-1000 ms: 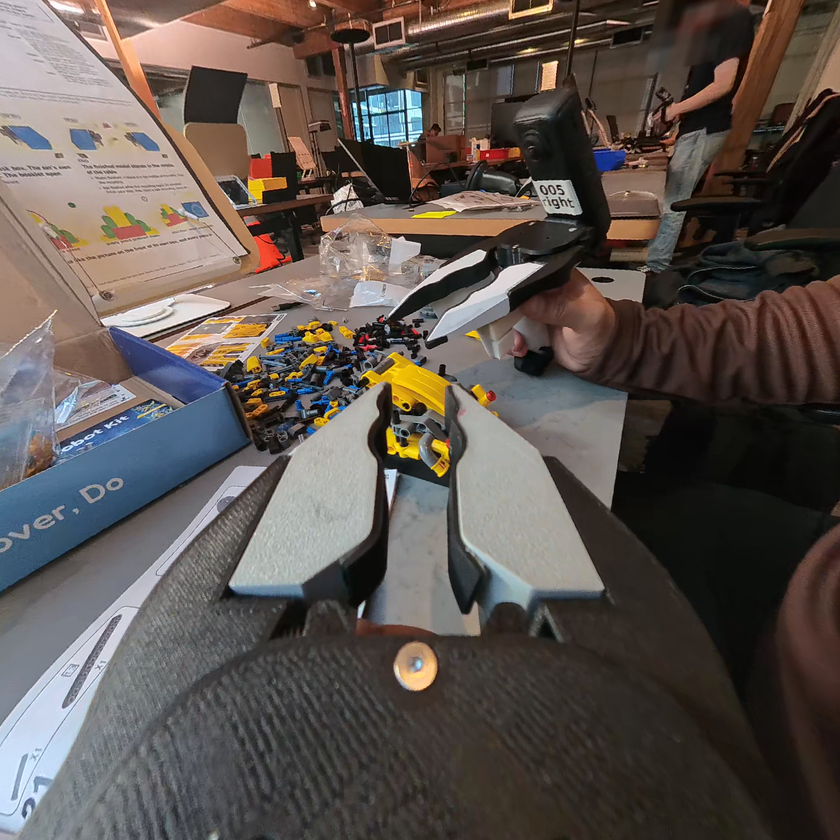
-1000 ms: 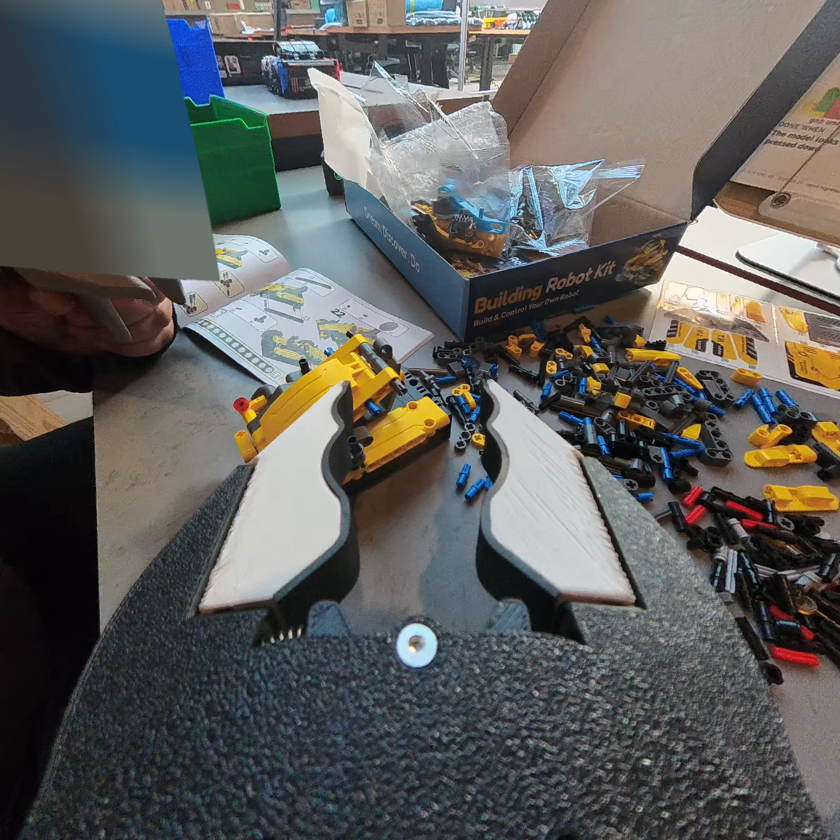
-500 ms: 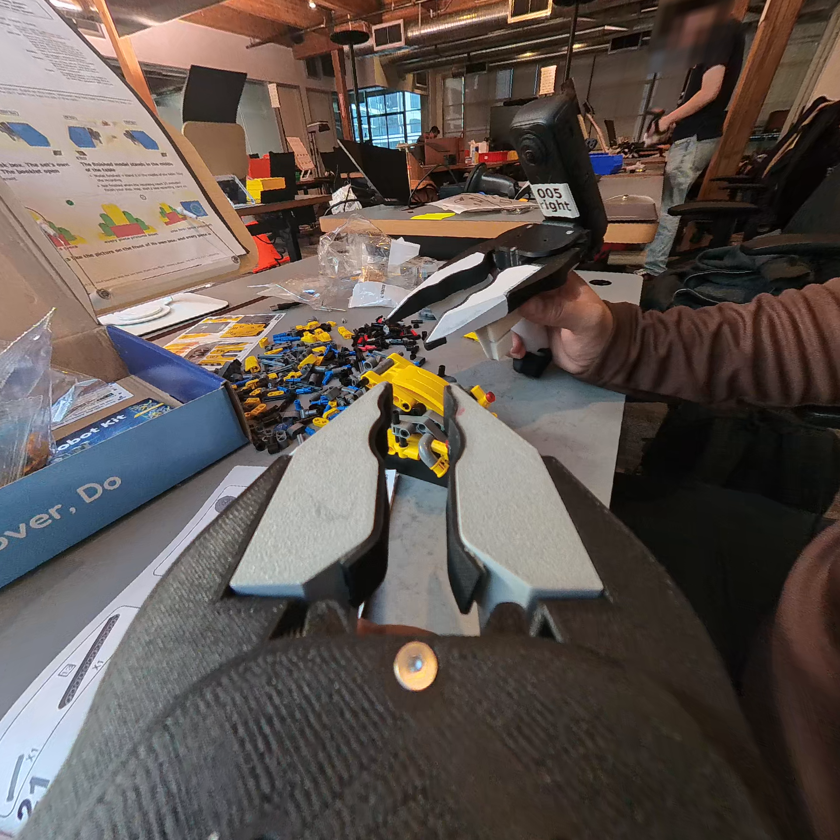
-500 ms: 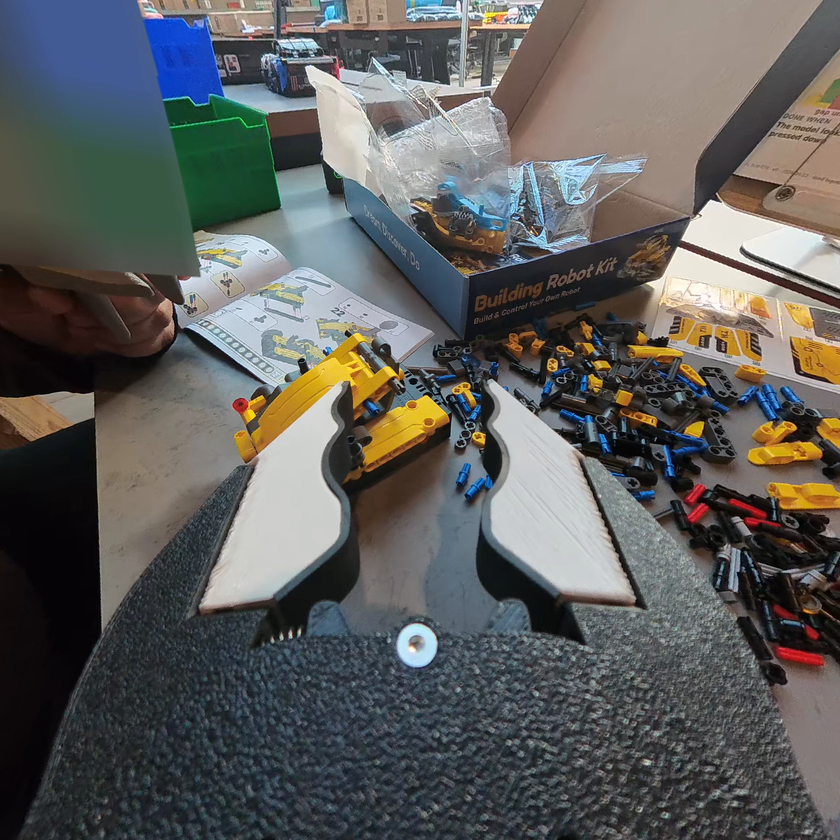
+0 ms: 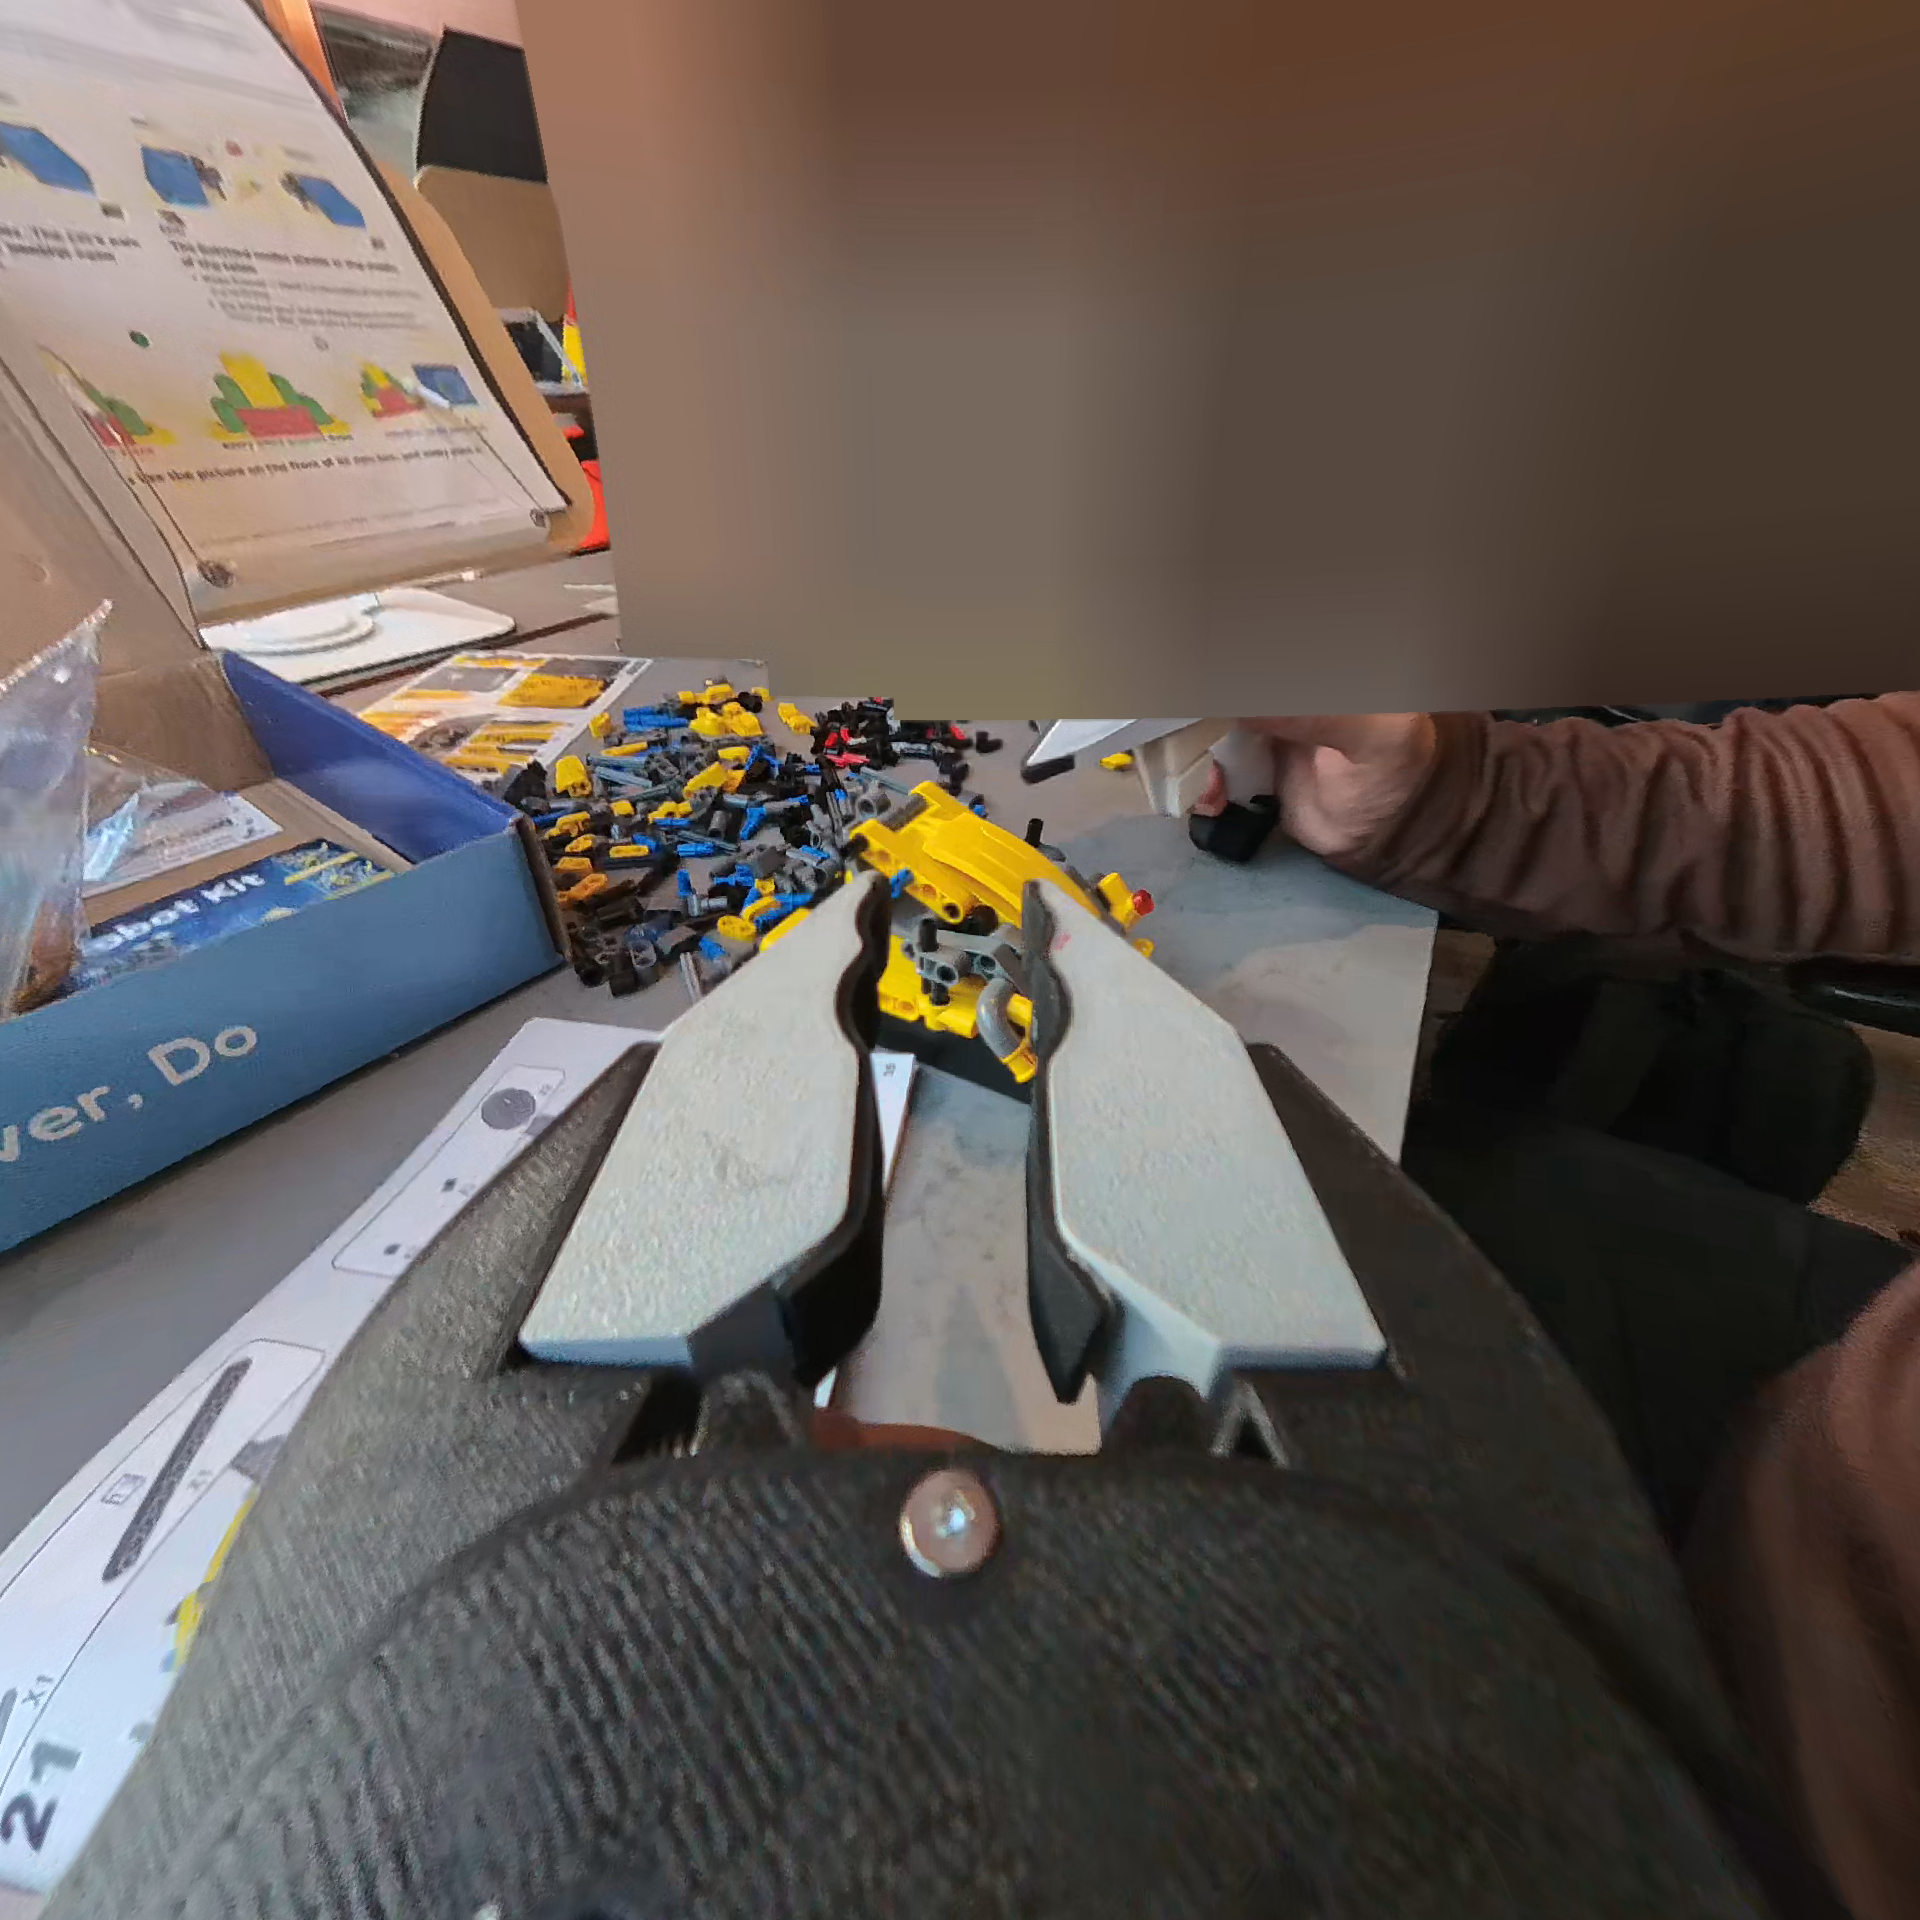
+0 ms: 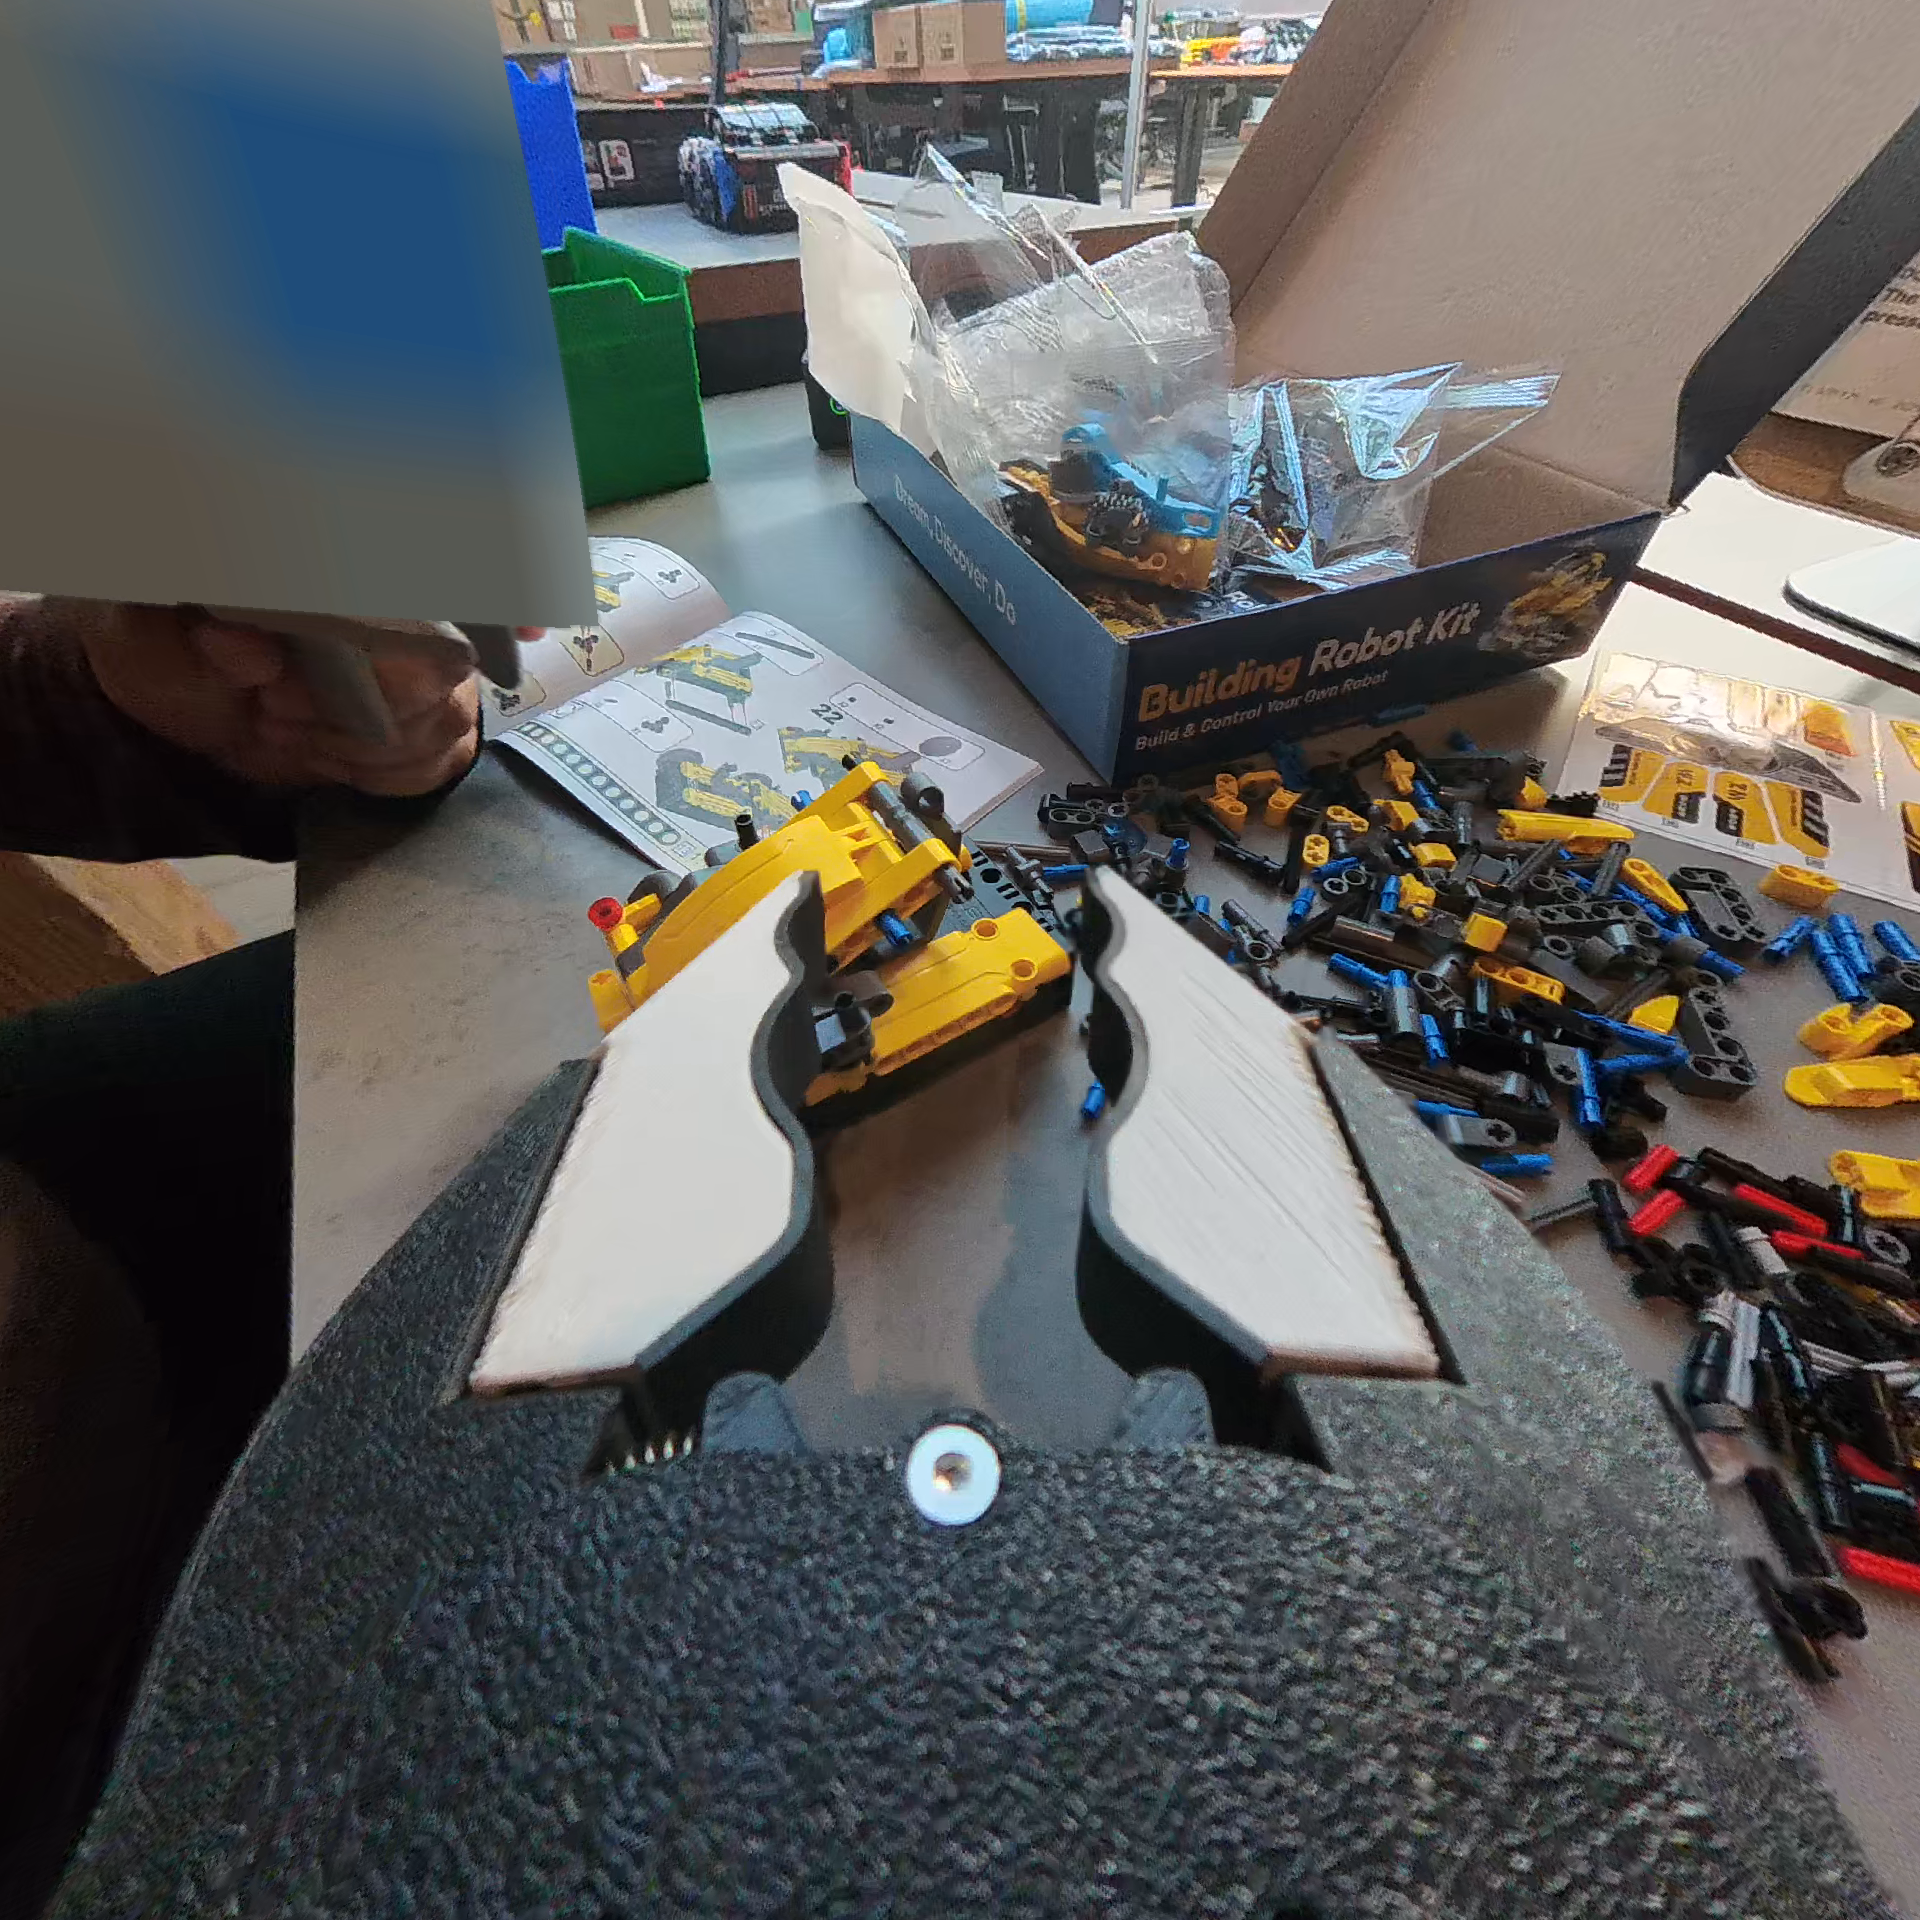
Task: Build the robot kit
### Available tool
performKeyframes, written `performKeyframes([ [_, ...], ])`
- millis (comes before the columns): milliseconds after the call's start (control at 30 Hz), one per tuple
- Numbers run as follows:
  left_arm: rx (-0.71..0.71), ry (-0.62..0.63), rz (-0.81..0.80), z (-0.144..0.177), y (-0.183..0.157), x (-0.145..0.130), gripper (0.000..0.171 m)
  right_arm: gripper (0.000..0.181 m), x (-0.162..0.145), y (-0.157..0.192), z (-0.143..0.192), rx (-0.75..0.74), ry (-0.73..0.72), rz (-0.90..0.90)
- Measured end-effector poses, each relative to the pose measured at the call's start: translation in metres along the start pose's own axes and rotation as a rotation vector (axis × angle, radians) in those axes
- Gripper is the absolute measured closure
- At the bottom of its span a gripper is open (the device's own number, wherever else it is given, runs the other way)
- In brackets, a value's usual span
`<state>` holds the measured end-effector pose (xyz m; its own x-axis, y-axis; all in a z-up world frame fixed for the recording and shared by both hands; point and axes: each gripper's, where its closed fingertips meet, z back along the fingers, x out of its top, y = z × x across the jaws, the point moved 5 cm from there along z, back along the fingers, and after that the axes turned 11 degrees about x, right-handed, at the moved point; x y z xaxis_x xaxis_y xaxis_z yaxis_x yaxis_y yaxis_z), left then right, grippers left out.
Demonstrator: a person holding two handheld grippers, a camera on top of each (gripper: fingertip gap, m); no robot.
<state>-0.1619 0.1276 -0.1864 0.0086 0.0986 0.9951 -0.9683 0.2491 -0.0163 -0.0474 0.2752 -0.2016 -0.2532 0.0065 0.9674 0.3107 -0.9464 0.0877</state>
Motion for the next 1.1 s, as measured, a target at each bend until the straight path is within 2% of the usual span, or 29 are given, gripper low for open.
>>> performKeyframes([
  [133, 0.030, 0.138, -0.035, -0.016, 0.009, -0.010, 0.149, 0.144, -0.003, 0.009, 0.007, 0.155, 0.012, -0.058],
  [267, -0.076, 0.316, -0.059, -0.029, 0.004, -0.026, 0.145, 0.149, -0.017, 0.012, 0.010, 0.228, 0.147, -0.055],
  [400, -0.056, 0.358, -0.110, -0.039, 0.012, -0.025, 0.147, 0.158, -0.024, 0.011, 0.007, 0.222, 0.247, 0.022],
  [667, -0.122, 0.511, -0.168, -0.058, 0.005, -0.026, 0.146, 0.162, -0.024, 0.005, 0.001, 0.337, 0.280, 0.041],
  [800, -0.179, 0.536, -0.156, -0.062, 0.005, -0.027, 0.151, 0.167, -0.022, 0.005, -0.004, 0.410, 0.281, 0.074],
  [867, -0.209, 0.535, -0.160, -0.061, 0.004, -0.027, 0.160, 0.170, -0.021, 0.004, -0.006, 0.419, 0.290, 0.078],
  [1100, -0.231, 0.489, -0.105, -0.049, 0.004, -0.018, 0.161, 0.171, -0.003, 0.016, -0.006, 0.437, 0.278, 0.052],
])
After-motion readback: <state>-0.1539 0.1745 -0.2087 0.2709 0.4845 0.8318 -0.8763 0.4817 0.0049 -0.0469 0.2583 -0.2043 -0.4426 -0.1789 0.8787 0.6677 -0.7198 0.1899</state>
